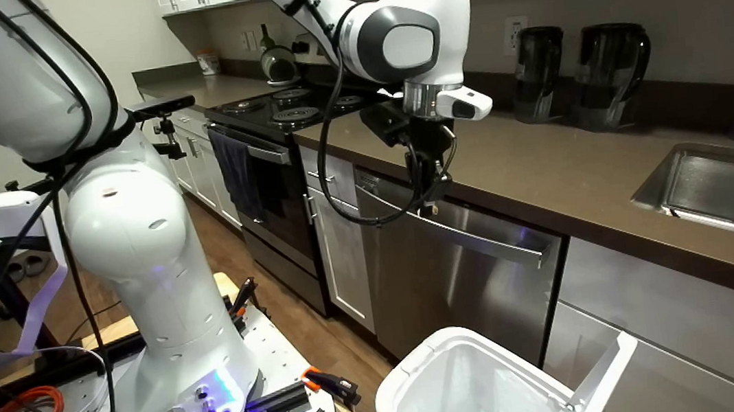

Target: Pick up the garlic from the counter and discard it in the bin

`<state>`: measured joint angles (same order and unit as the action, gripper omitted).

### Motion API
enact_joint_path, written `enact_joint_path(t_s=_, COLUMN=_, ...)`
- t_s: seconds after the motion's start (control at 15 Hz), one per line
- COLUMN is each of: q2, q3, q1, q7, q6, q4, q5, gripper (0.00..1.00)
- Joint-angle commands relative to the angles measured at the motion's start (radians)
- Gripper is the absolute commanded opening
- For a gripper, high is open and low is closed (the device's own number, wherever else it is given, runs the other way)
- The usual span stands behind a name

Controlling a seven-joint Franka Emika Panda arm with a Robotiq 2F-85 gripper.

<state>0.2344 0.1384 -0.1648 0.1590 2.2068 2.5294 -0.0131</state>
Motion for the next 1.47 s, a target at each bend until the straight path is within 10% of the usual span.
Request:
enact_joint_path(t_s=0.0, q2=0.016, q3=0.012, q1=-0.023, q7=0.035, q6=-0.007, q4=0.023, q5=0.008, gripper=0.08)
enact_joint_path(t_s=0.6, q2=0.022, q3=0.071, q1=-0.077, q7=0.031, q6=-0.006, q4=0.052, q5=0.016, gripper=0.08)
enact_joint_path(t_s=0.73, q2=0.018, q3=0.077, q1=-0.081, q7=0.031, q6=-0.004, q4=0.051, q5=0.019, gripper=0.45)
enact_joint_path(t_s=1.4, q2=-0.015, q3=0.035, q1=-0.04, q7=0.029, q6=-0.026, q4=-0.03, q5=0.017, gripper=0.99)
